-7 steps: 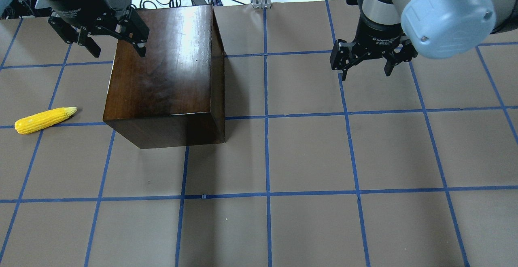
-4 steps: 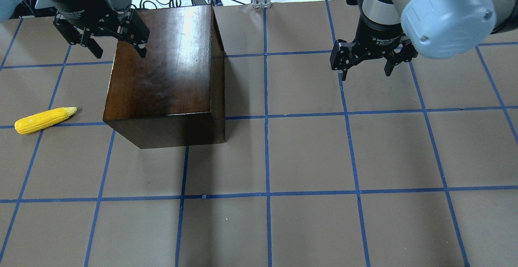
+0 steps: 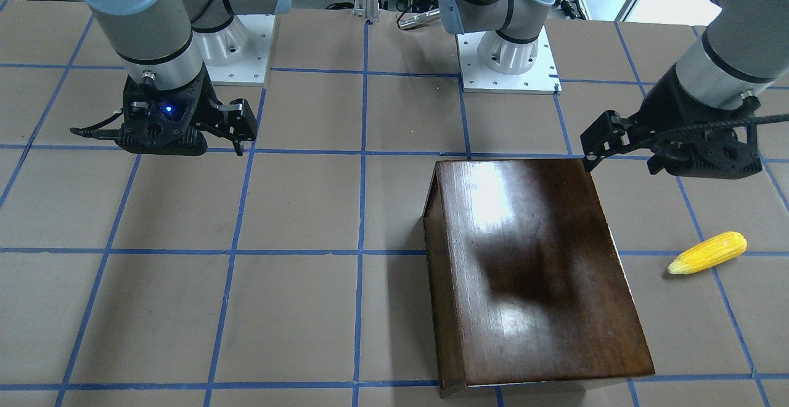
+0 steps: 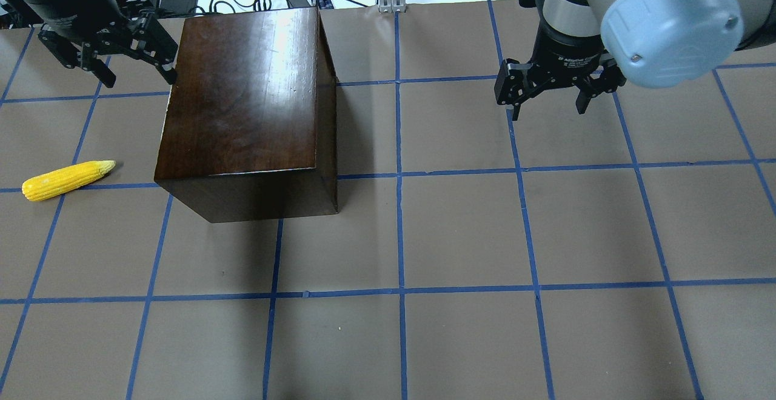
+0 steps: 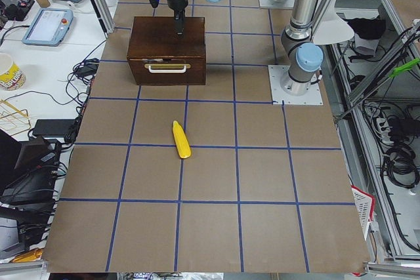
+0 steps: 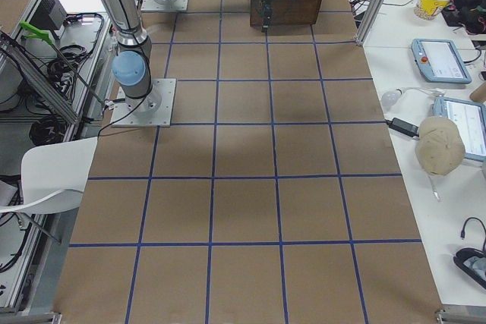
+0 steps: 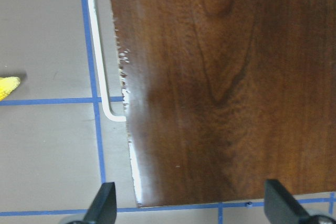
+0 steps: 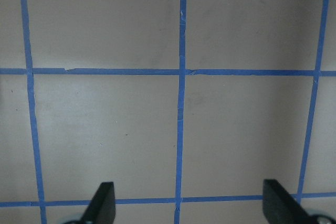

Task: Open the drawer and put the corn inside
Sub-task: 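Position the left gripper at the white drawer handle and grasp it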

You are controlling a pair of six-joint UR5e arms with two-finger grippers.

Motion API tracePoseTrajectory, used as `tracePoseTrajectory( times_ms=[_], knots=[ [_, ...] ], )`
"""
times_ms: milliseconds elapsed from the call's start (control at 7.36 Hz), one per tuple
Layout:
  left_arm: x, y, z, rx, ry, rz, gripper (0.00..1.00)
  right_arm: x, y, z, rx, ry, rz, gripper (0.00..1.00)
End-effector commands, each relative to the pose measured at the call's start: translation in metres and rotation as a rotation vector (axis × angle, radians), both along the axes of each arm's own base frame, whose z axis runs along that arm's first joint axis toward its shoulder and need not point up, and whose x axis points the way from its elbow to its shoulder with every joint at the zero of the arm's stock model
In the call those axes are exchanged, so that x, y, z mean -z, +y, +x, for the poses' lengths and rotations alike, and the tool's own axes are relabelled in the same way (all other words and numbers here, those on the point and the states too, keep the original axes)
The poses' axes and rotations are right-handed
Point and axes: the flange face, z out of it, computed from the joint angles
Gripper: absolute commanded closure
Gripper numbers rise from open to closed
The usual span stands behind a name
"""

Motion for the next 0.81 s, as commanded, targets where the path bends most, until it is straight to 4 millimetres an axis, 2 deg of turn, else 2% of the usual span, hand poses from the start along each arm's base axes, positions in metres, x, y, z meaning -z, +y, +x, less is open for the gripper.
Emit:
tracePoseTrajectory(
  times_ms=[0,136,272,407,679],
  knots=[
    [0.015,-0.007,0.068,-0.049,0.075,0.001,0.00,0.001,0.000,0.000,0.000,0.000,0.002,0.00],
    [0.027,-0.011,0.088,-0.023,0.115,0.002,0.00,0.001,0.000,0.000,0.000,0.000,0.002,0.00],
    [0.038,-0.018,0.098,-0.008,0.128,-0.006,0.00,0.000,0.000,0.000,0.000,0.000,-0.001,0.00],
    [0.054,-0.026,0.114,0.022,0.135,-0.003,0.00,0.000,0.000,0.000,0.000,0.000,-0.001,0.00],
    [0.086,-0.039,0.133,0.064,0.138,-0.005,0.00,0.000,0.000,0.000,0.000,0.000,0.001,0.00]
  ],
)
